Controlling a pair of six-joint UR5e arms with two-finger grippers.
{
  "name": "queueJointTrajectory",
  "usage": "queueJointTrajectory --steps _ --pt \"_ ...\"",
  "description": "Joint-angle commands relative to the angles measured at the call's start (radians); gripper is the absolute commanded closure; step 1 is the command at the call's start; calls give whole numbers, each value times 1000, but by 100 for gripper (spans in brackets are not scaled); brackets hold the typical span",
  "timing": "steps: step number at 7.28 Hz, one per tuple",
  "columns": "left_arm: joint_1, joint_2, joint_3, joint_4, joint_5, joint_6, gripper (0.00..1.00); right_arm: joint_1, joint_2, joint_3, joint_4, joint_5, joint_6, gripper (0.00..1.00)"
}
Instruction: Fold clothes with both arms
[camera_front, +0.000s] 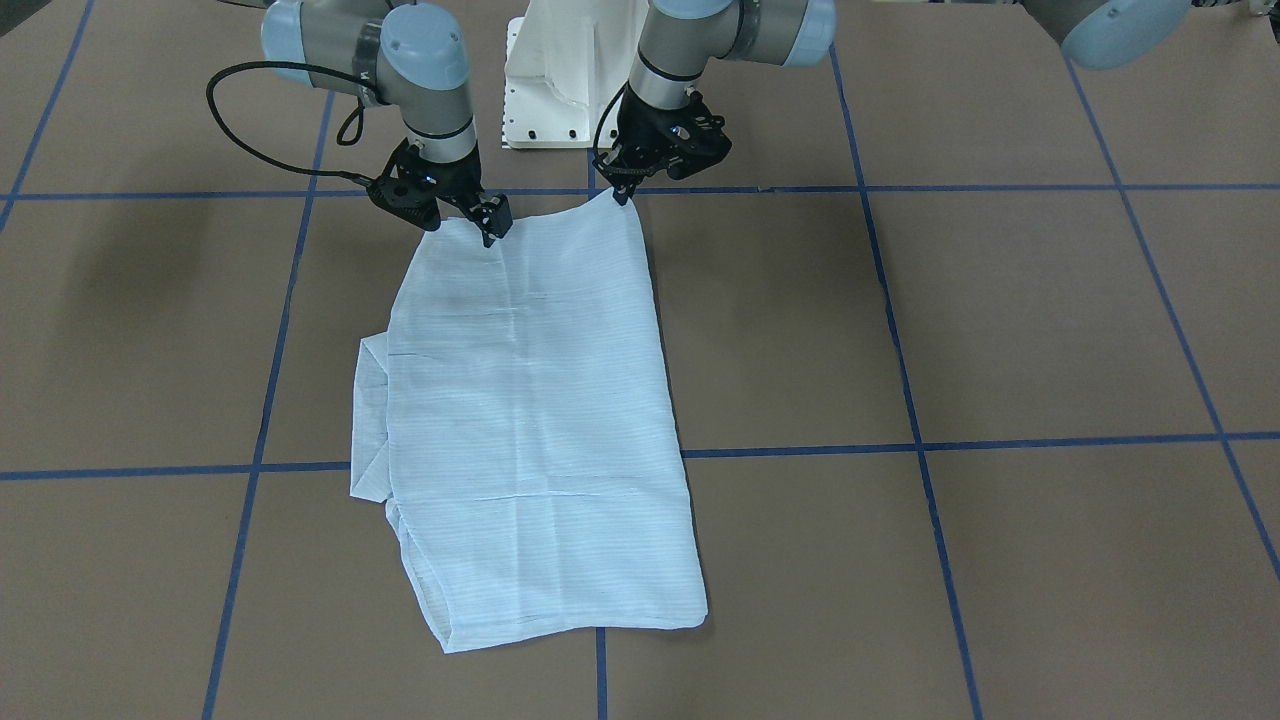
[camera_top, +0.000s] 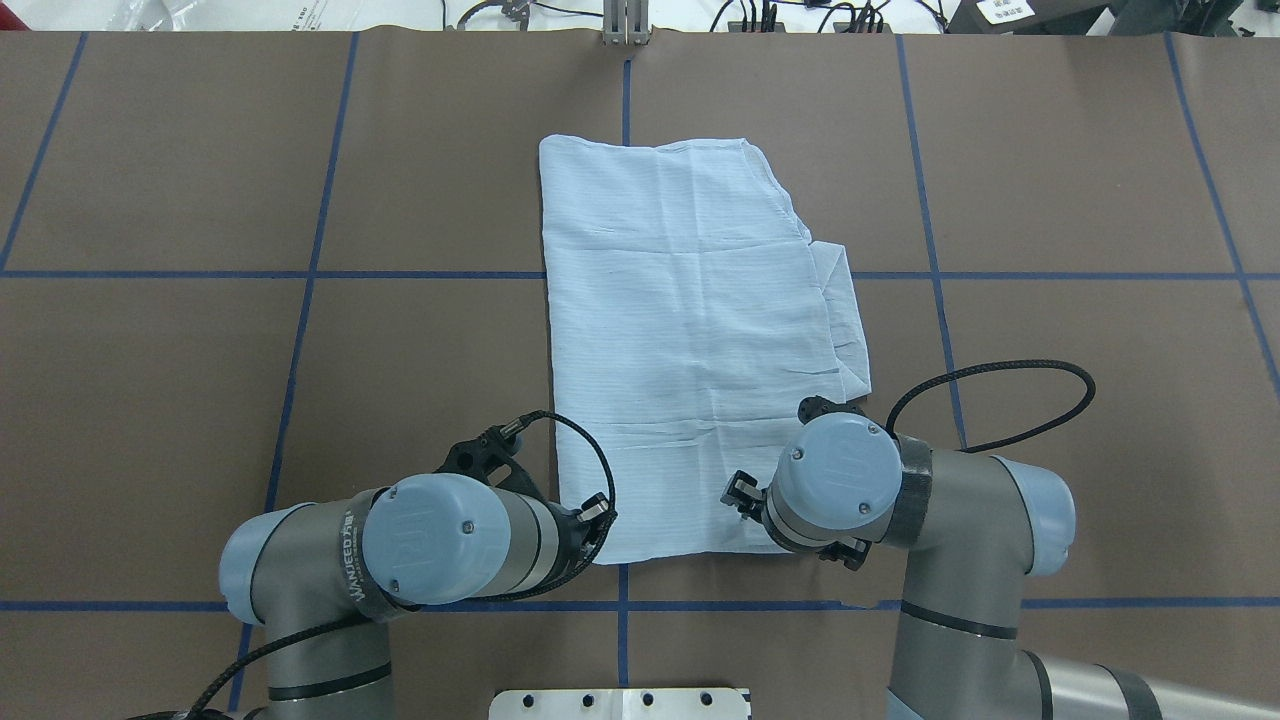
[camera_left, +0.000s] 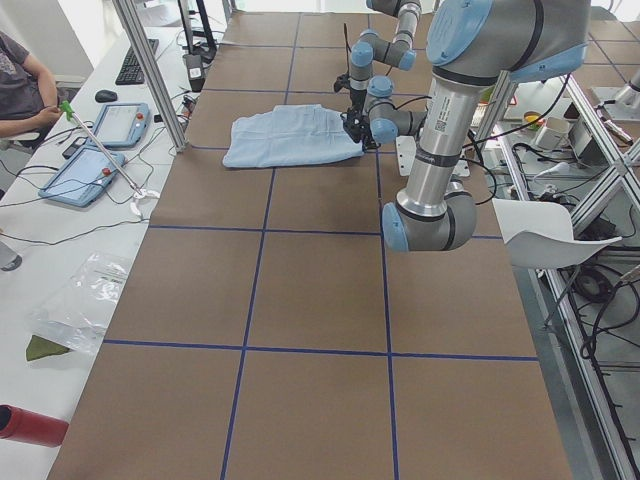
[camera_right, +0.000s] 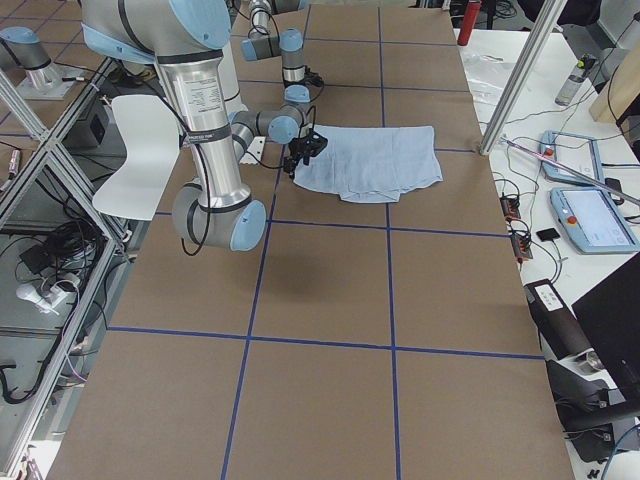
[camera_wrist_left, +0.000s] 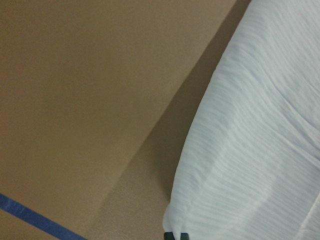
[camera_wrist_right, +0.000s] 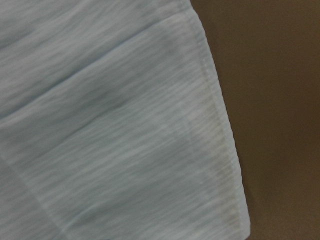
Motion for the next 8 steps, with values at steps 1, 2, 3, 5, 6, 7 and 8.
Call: queueJointTrajectory --steps 1,2,3,5,6,7,8 --pt "0 1 0 -1 0 0 100 -1 0 -1 0 2 2 18" --pt "0 1 0 1 0 0 100 -1 0 1 0 2 0 18" --pt "0 3 0 1 0 0 100 -2 0 -1 0 2 0 19" --pt "0 3 0 1 0 0 100 -5 0 -1 0 3 0 20" --pt "0 4 0 1 0 0 100 -7 0 -1 0 5 2 25" --pt "0 4 0 1 0 0 100 -7 2 -1 0 5 2 38" --pt "0 4 0 -1 0 0 100 -7 5 -1 0 6 2 55"
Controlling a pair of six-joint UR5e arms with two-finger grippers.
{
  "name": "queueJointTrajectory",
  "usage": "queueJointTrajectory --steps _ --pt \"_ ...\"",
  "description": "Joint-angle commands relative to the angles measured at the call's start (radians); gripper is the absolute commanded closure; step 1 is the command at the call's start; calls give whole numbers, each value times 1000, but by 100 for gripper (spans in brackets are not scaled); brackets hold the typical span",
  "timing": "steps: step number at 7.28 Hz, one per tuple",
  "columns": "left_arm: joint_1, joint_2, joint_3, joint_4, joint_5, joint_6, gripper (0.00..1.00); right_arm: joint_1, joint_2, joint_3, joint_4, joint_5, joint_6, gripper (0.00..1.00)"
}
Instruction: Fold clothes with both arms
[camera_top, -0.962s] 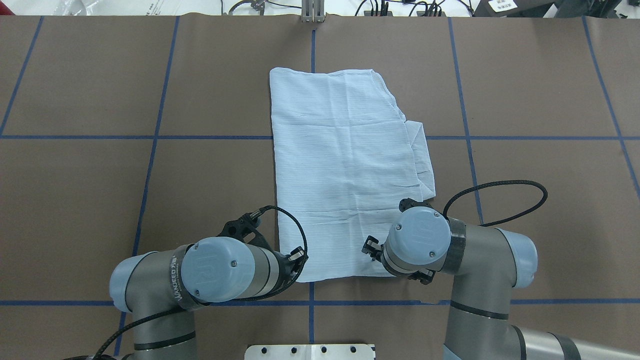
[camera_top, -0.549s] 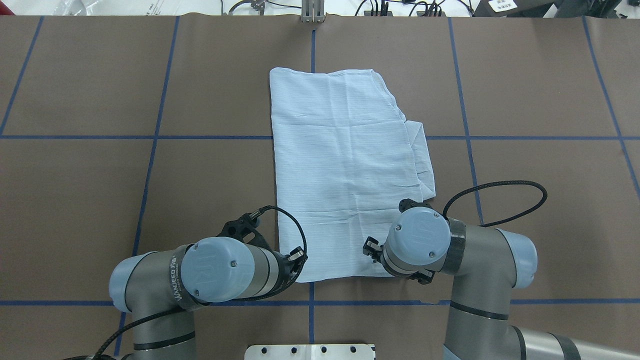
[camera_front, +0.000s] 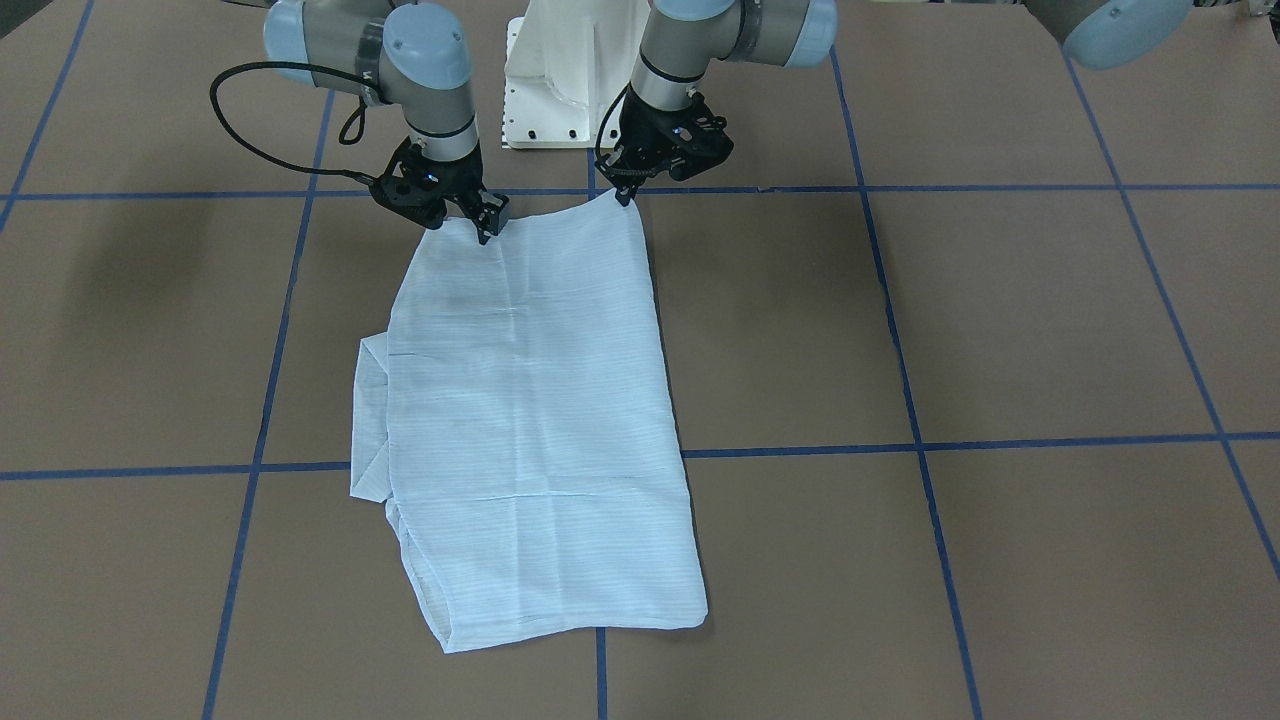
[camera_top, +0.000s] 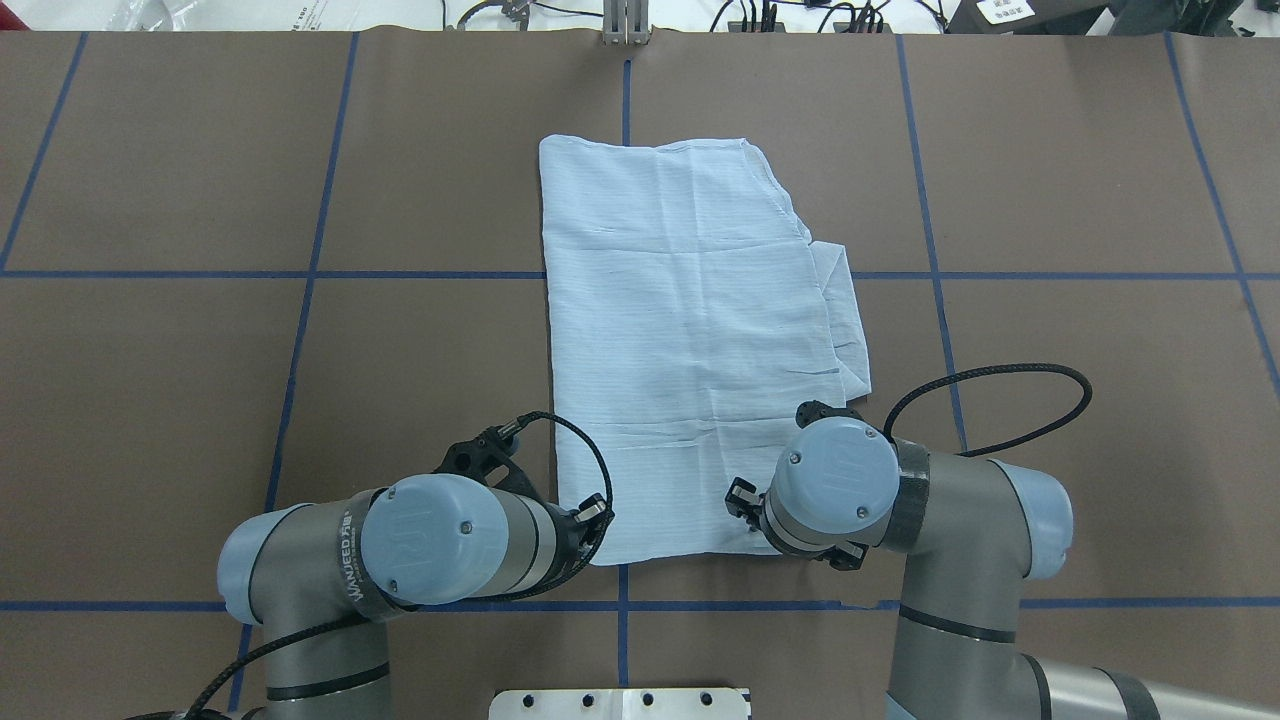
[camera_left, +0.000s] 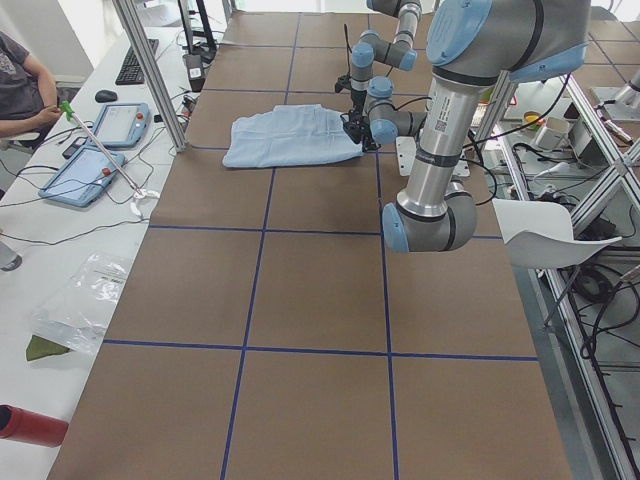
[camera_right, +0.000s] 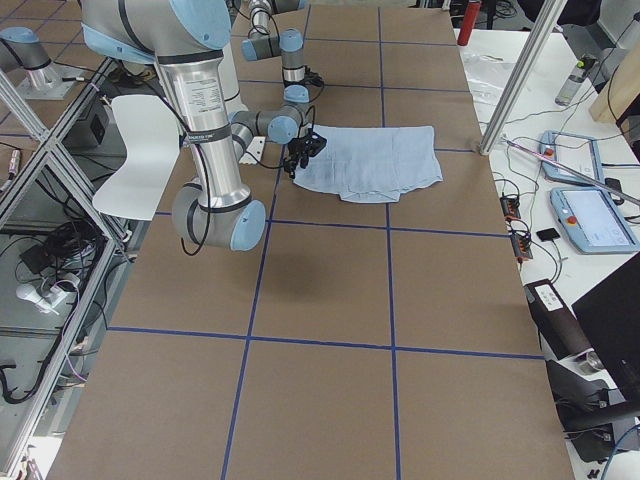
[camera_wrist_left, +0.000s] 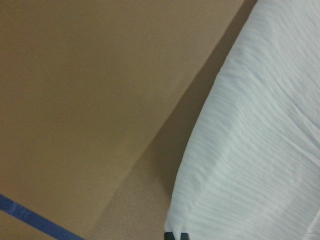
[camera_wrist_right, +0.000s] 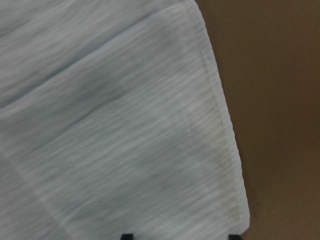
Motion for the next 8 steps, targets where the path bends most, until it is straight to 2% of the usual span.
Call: queueJointTrajectory --steps 1,3,5,6,8 --pt "0 -1 0 -1 0 0 100 -1 4 0 0 1 0 68" --pt "0 0 2 -1 0 0 100 -1 6 0 -5 3 -1 85" --pt "0 0 6 -1 2 0 100 -1 7 2 -9 3 -1 88" --pt "0 -1 8 -1 2 0 100 -1 9 2 -11 3 -1 99" --pt "0 -1 5 -1 2 0 100 9 11 9 -11 9 -1 100"
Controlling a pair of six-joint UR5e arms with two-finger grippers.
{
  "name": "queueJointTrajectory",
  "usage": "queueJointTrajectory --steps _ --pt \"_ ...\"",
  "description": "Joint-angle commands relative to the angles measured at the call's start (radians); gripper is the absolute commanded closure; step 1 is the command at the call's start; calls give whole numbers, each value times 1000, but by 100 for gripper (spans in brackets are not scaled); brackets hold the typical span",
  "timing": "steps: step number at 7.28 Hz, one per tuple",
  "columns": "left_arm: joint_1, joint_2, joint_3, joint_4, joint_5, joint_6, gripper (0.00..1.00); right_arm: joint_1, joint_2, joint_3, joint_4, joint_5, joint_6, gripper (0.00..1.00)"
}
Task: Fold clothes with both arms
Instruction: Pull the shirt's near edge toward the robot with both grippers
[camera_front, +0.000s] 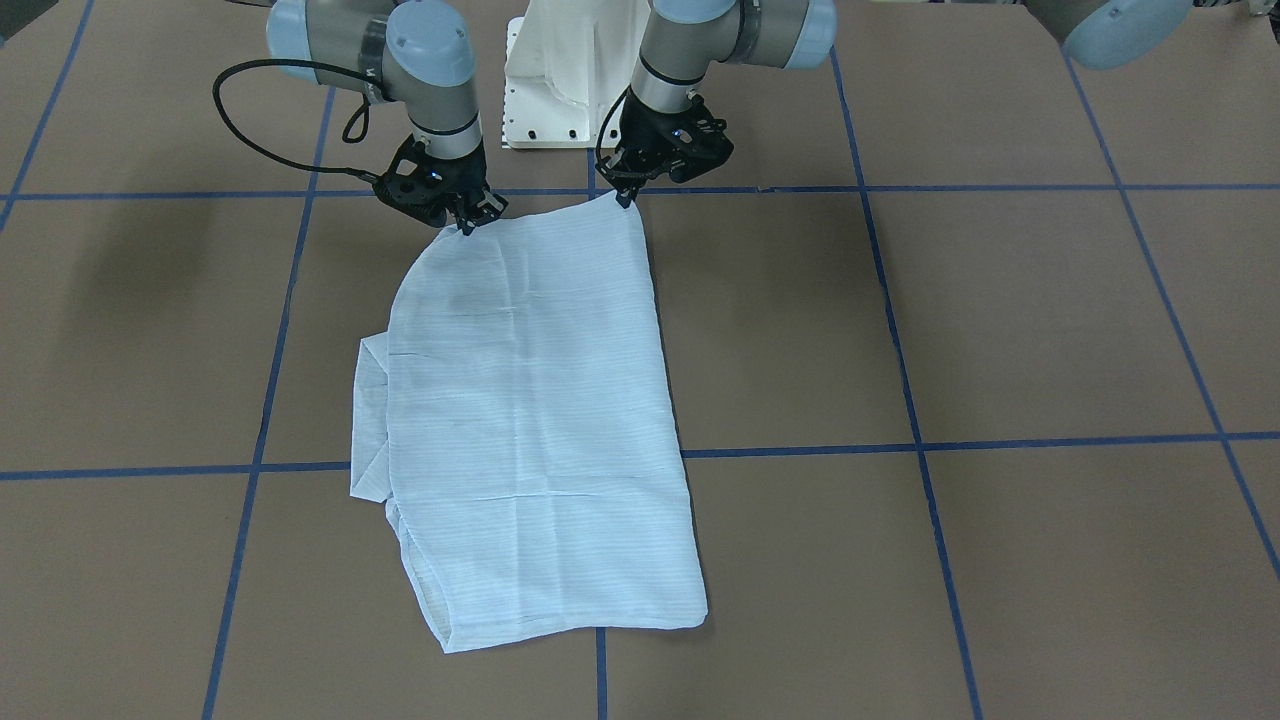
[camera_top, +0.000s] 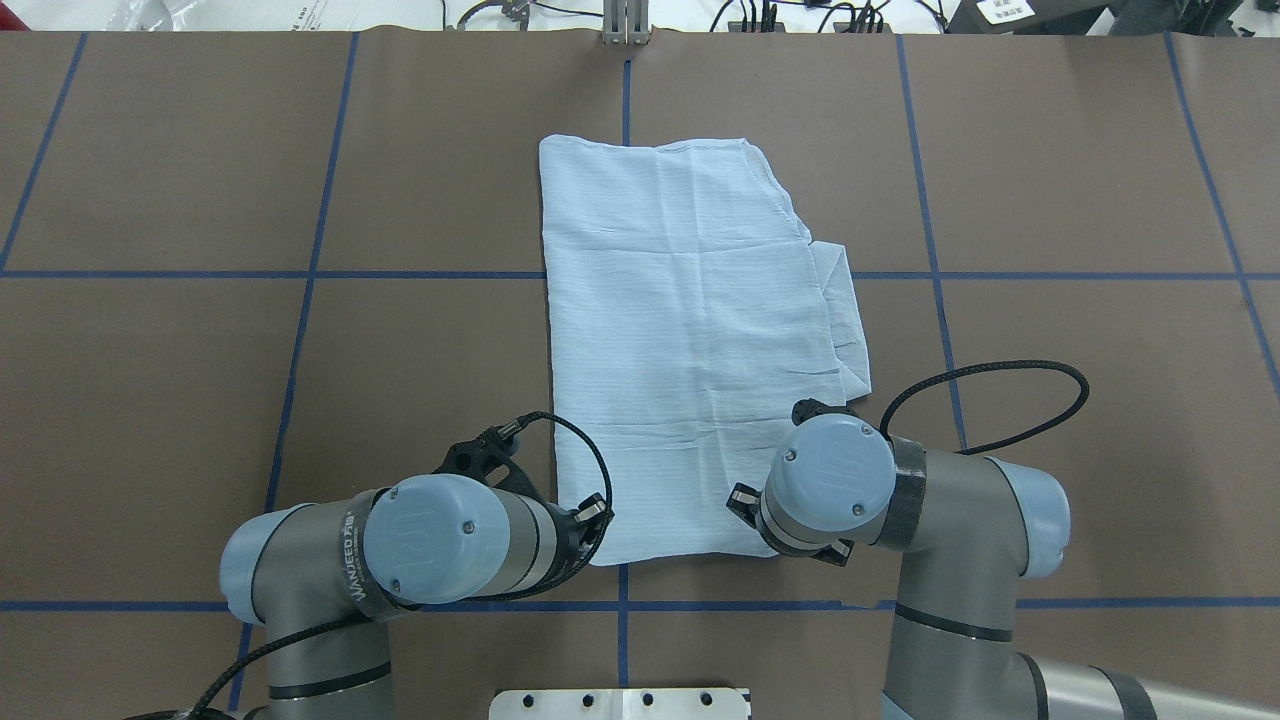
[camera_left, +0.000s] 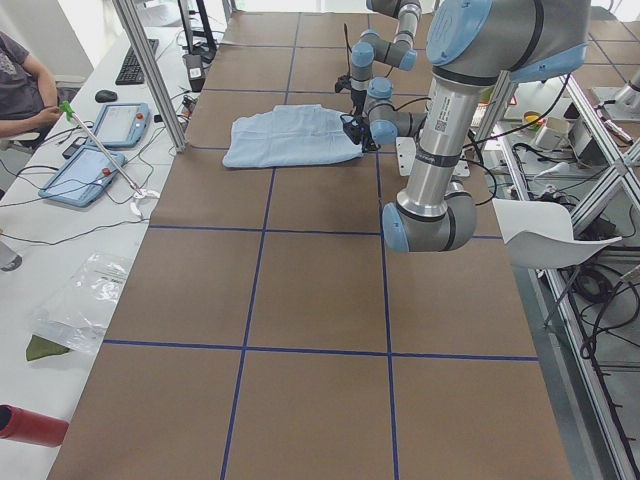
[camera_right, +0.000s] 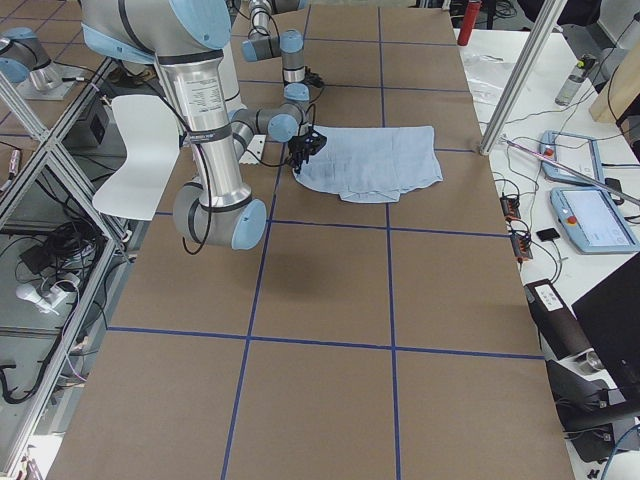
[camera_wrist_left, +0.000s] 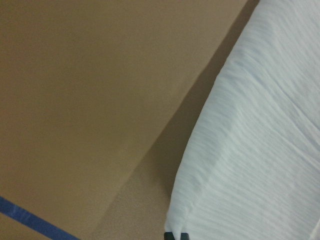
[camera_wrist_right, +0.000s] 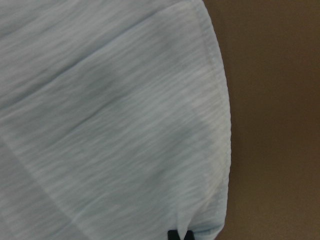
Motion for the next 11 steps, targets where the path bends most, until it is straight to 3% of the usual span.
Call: queueJointTrajectory --steps 1,3,6,7,9,11 --pt "-2 0 -6 0 0 0 100 11 2 15 0 6 0 100" --pt "-3 1 -22 2 -2 2 100 34 -1 47 0 64 1 100" --pt "0 75 -219 92 -24 60 100 41 -39 153 0 157 -2 100" --pt "8 73 -241 115 -26 60 100 41 -57 201 0 180 -2 100" --pt "87 72 -287 161 -28 58 100 21 -91 285 0 295 -6 100" --pt "176 70 -446 324 -28 57 100 -30 -100 339 0 348 -6 100"
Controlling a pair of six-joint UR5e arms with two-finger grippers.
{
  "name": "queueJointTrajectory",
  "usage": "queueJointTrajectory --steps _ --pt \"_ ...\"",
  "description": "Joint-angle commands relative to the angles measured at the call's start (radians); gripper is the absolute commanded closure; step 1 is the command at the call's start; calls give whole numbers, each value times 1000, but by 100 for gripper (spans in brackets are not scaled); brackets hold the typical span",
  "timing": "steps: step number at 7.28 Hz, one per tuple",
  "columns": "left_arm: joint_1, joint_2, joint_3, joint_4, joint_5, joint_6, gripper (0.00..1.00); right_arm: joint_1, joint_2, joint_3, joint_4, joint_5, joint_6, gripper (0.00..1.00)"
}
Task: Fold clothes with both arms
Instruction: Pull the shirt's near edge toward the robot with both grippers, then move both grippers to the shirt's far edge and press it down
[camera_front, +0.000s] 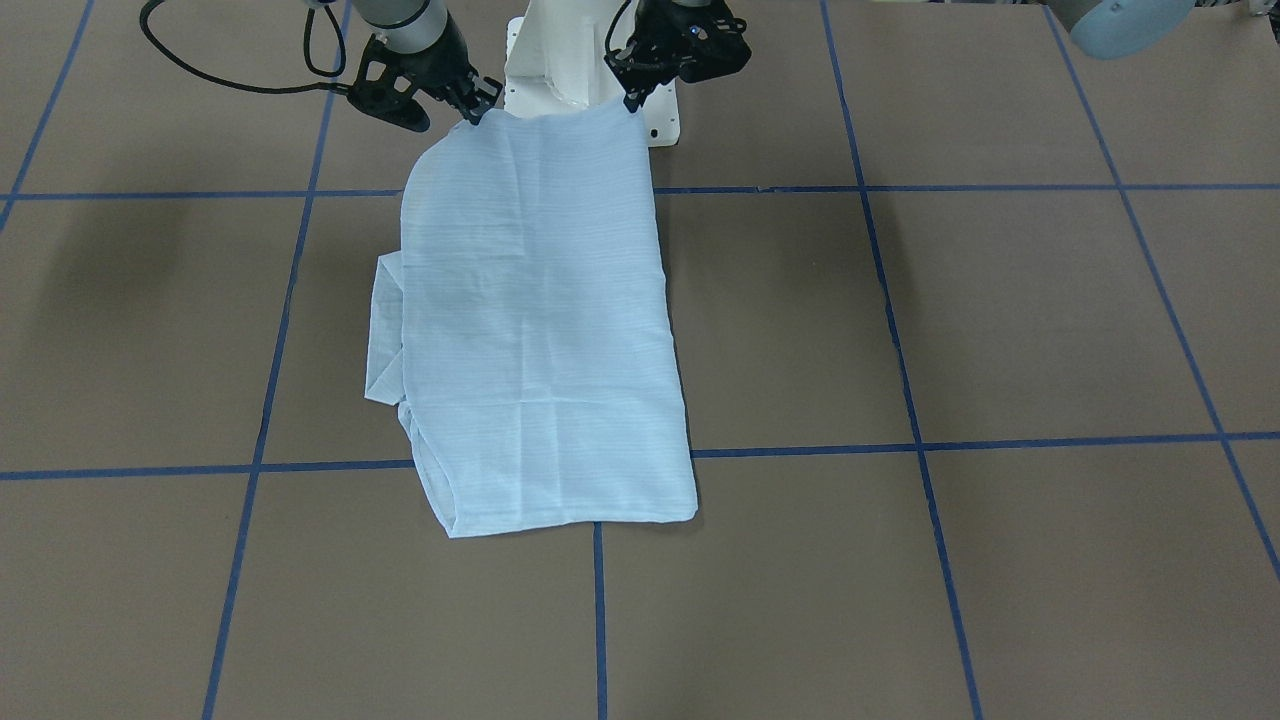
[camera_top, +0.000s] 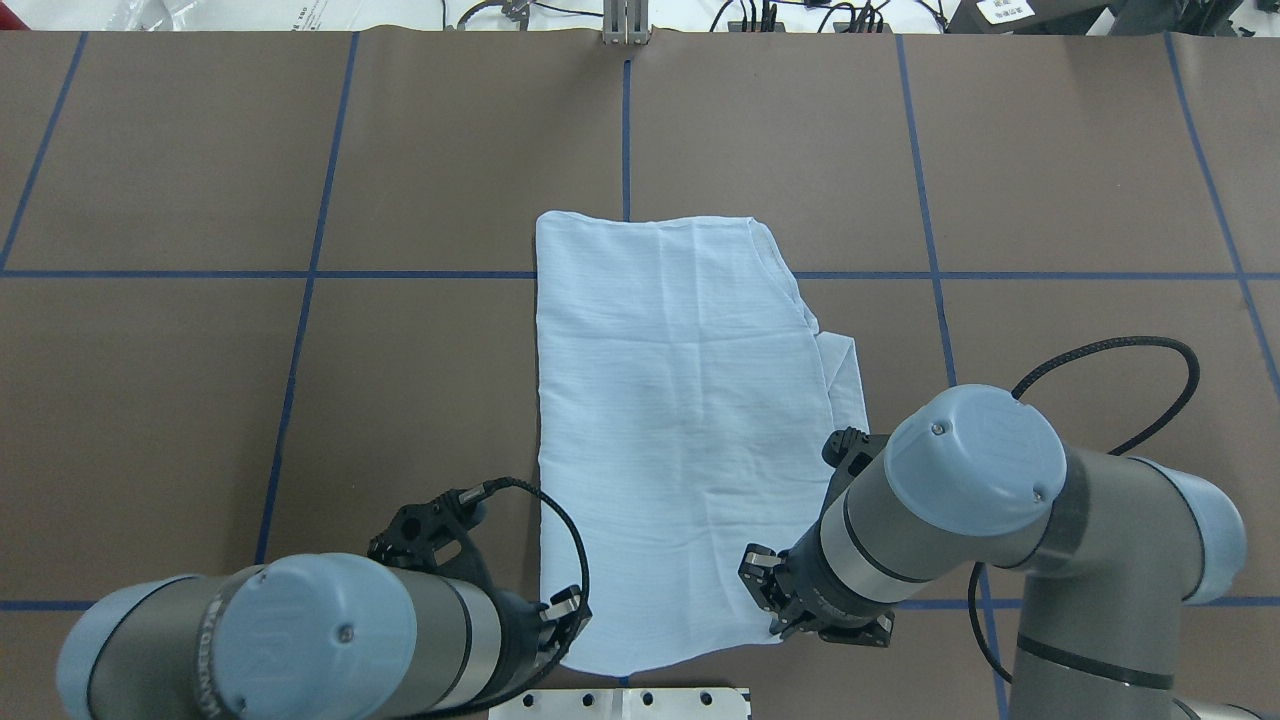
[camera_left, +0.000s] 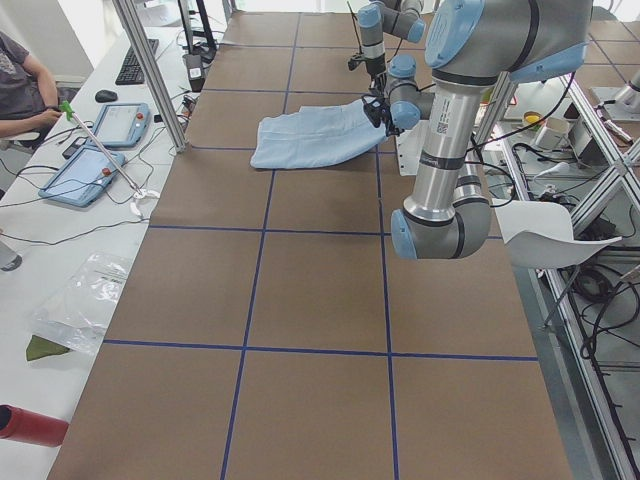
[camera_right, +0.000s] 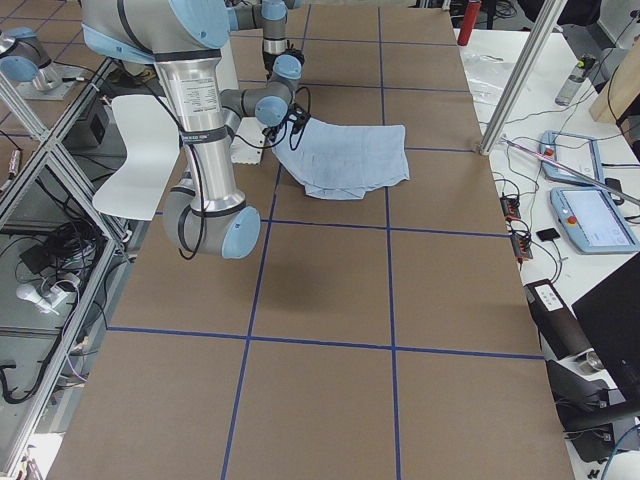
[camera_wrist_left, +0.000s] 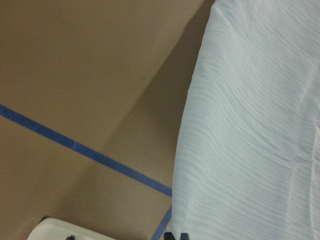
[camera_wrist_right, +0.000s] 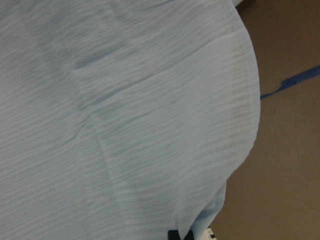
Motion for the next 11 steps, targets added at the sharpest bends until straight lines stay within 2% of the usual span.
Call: queueJointTrajectory --steps 1,3,5,6,8,10,11 --pt "62 -6 -128 116 0 -10 100 -19 -7 36 0 35 0 100" --pt "32 -12 -114 112 4 3 100 94 -6 16 -2 45 -16 100" --pt "-129 -22 -99 91 -3 115 100 201 14 -32 -2 87 -110 100" --pt "-236 -25 -53 82 -6 190 100 240 78 -107 -2 85 -170 100" --pt "-401 -49 171 -125 -95 264 100 294 204 -259 0 76 -221 100" --pt "-455 -68 398 -364 -97 299 100 376 287 -390 5 76 -275 100" --pt "-469 -72 437 -406 -97 301 100 404 348 -497 6 74 -317 100"
